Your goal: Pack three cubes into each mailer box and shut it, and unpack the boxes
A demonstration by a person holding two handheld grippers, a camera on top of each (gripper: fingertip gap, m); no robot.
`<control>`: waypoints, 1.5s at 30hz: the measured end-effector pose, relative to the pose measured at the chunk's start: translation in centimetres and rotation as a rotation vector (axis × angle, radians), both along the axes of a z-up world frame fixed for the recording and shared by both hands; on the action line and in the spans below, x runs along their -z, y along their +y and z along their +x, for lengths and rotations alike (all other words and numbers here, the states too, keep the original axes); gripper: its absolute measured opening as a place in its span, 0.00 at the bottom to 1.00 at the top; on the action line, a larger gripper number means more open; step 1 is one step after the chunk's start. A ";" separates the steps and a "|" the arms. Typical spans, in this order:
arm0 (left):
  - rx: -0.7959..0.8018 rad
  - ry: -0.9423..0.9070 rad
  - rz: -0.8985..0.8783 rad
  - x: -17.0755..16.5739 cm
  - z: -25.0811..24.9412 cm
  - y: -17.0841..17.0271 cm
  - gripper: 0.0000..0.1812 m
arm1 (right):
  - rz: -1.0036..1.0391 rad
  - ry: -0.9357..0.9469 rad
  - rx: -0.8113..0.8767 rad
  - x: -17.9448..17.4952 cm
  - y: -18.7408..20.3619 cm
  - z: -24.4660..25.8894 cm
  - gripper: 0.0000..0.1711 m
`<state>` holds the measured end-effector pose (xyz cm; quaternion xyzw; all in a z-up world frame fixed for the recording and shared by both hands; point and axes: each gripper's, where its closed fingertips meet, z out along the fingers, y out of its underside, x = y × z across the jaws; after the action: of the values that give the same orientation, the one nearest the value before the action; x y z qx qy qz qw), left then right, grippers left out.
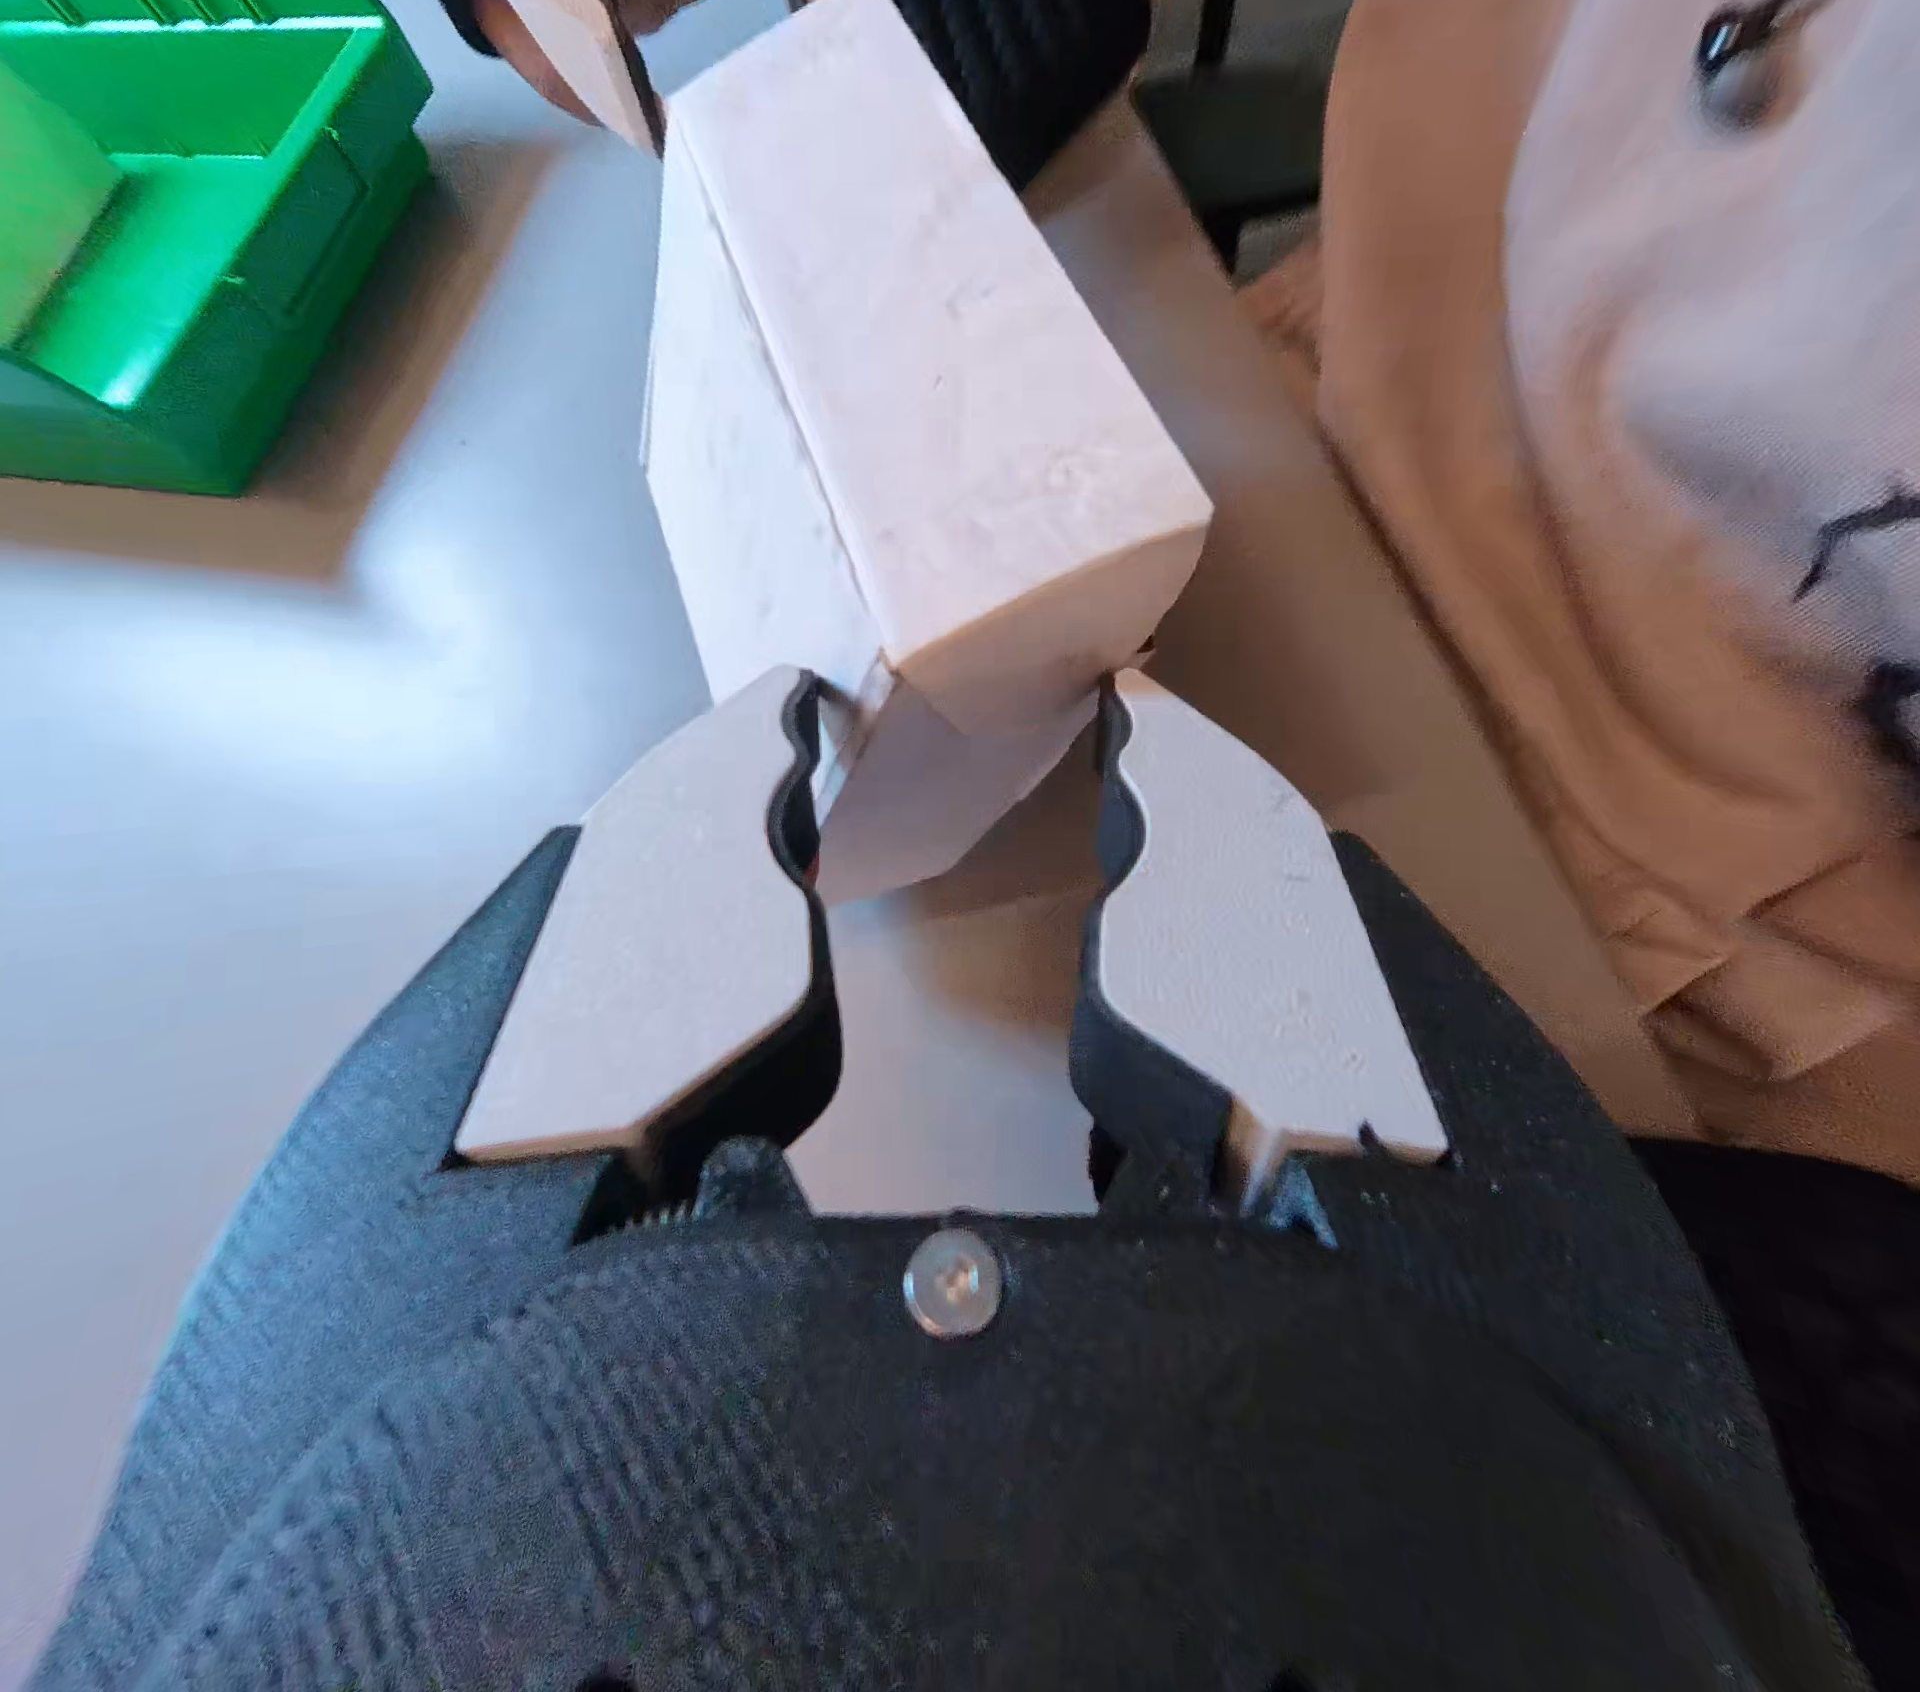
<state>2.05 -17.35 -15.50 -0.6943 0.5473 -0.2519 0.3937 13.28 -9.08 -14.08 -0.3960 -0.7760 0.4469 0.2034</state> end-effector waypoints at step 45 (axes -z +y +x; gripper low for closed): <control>0.075 -0.183 0.029 -3.1 -1.0 2.6 0.20 | -0.176 -0.035 -0.236 -0.8 1.5 -2.9 0.28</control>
<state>1.03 -14.76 -12.42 -0.6415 0.5382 -0.3209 0.4425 10.34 -7.62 -13.31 -0.3262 -0.7784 0.5270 0.1003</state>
